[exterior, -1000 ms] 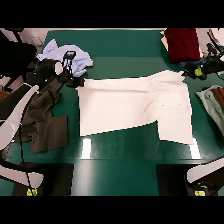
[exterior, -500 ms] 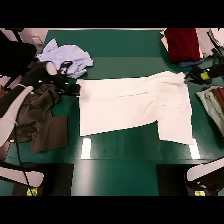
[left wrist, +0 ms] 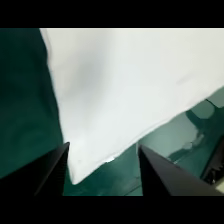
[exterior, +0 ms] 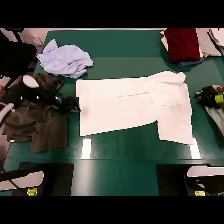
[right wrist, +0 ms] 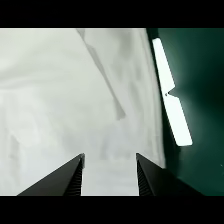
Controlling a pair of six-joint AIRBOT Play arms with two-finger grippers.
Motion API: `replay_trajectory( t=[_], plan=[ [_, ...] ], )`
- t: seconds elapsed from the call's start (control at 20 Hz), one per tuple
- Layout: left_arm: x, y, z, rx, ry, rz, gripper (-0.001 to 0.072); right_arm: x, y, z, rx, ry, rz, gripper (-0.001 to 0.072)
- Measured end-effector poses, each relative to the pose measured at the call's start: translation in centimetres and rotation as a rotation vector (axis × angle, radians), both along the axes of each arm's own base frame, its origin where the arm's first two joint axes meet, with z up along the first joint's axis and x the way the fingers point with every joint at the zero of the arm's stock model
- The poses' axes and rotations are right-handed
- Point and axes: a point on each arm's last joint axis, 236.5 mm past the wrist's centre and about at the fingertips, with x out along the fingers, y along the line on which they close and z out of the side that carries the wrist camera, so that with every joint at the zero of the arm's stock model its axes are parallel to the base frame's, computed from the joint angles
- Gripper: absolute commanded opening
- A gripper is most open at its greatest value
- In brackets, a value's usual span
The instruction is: Fold the shirts.
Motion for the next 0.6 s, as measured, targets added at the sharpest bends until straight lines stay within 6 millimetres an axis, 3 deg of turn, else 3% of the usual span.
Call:
replay_trajectory(
  t=[0.1, 0.3, 0.45, 0.6],
  plan=[
    [-2.6, -1.5, -0.7, -0.087, 0.051, 0.011, 0.0498, -1.9, 0.6, -1.1, 0.046, 0.028, 0.001, 0.0379],
    [-6.2, -2.6, -1.9, -0.157, 0.111, 0.014, 0.0491, -4.4, 0.6, -2.4, 0.091, 0.062, -0.012, 0.0379],
    [-7.4, -2.5, -1.8, -0.157, 0.100, 0.012, 0.0491, -5.2, 0.5, -2.8, 0.104, 0.072, -0.019, 0.0379],
    [-7.3, -0.8, -1.3, -0.136, 0.067, 0.041, 0.0492, -5.3, 0.4, -3.1, 0.096, 0.071, -0.019, 0.0380]
  ],
)
